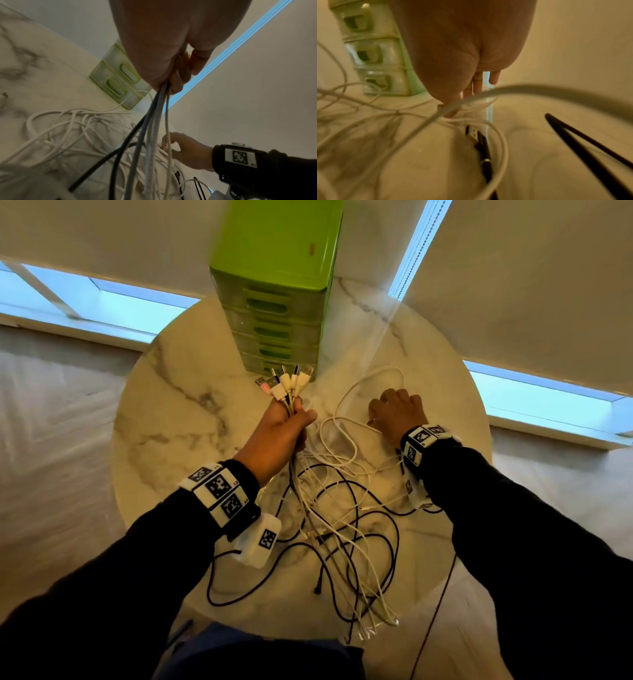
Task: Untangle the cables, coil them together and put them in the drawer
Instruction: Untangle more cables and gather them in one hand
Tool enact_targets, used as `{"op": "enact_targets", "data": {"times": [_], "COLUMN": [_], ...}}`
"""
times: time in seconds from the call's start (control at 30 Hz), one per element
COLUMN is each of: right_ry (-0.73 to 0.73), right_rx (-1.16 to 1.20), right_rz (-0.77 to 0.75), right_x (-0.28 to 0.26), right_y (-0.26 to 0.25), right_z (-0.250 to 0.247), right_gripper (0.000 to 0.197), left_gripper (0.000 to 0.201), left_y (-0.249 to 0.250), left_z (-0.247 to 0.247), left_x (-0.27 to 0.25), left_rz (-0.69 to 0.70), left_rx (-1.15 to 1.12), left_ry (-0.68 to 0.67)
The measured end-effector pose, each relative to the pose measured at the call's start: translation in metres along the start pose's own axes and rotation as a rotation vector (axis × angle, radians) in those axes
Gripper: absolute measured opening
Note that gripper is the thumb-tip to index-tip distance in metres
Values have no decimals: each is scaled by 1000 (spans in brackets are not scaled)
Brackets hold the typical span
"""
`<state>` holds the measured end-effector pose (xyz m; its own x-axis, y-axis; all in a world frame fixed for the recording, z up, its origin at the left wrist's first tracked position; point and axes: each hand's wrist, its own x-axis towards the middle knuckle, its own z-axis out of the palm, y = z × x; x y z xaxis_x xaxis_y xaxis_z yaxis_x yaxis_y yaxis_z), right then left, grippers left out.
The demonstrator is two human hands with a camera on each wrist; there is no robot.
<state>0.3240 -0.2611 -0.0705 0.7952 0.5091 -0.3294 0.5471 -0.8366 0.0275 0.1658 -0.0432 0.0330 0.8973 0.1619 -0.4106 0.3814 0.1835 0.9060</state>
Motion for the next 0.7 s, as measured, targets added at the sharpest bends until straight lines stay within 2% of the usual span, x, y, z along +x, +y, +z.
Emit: {"op": "enact_targets", "data": {"times": [0.03,0.1,0.2,0.27,0.33,0.43,0.6,0.7], "right_ry": [36,156,287,239,154,71,84,13], "right_rx": [27,253,852,1222,1404,1483,1564,1478], "right_rz": [3,31,-24,-115,-187,-214,-175,-232], "right_x": [-1,-4,-19,-39,-61,-86,-109,-123], "right_y": [2,2,-13,-38,-65,-94,-118,-120], "right_z": [-5,-25,-70,-93,-100,-95,-85,-75], "right_gripper": [20,14,16,15,15,18,16,13], "left_gripper": [26,28,26,24,26,29,38,34], "left_y": [-2,-4,-6,-7,-7,-6,-10,-8], "left_z": [0,0,2,4,5,3,-10,-21], "left_x": [1,3,4,4,1,-7,-20,-26], "left_rz": [-1,-2,-2,8,30,65,102,117], "left_rx": [1,-6,-36,-91,-143,-156,-65,-55], "left_ry": [2,2,-2,-17,-41,-83,-143,-137]}}
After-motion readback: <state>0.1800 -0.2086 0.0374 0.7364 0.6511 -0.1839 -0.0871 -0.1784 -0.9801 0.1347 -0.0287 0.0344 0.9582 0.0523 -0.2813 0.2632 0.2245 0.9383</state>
